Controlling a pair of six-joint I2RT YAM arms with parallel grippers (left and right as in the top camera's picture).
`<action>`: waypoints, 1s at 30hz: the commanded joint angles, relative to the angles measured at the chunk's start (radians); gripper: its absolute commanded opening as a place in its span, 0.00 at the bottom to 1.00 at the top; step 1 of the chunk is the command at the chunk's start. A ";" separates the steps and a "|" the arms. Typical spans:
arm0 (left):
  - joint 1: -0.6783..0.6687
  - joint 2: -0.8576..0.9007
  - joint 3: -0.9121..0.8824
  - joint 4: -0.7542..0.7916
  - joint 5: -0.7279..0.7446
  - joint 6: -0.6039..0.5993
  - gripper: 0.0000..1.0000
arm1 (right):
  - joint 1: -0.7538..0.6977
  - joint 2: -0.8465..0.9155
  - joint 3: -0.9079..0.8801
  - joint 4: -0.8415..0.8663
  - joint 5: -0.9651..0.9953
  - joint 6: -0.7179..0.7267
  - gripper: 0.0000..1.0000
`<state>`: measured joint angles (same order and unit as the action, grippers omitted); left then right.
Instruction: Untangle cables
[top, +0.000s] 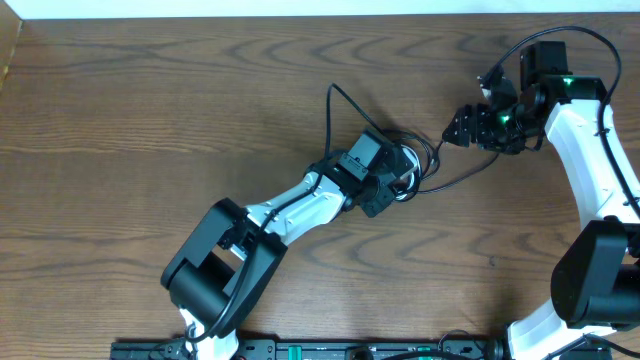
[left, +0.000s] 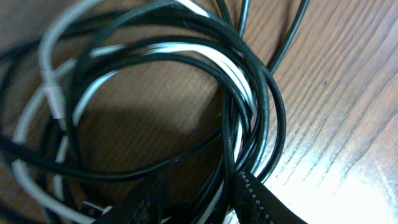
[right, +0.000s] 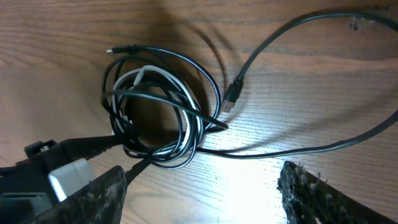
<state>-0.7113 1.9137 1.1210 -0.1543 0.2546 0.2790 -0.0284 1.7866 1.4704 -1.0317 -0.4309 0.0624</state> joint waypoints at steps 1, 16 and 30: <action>-0.010 0.040 0.019 0.000 -0.049 0.054 0.38 | 0.009 -0.008 0.006 -0.009 -0.001 -0.027 0.76; -0.006 0.051 0.025 0.027 -0.051 0.013 0.08 | 0.016 -0.008 0.006 -0.013 -0.029 -0.027 0.76; 0.230 -0.327 0.054 -0.027 0.301 -0.597 0.07 | 0.150 -0.008 0.006 0.081 -0.172 0.024 0.75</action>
<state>-0.5152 1.6306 1.1500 -0.1810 0.4301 -0.1417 0.0807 1.7866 1.4704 -0.9714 -0.5480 0.0463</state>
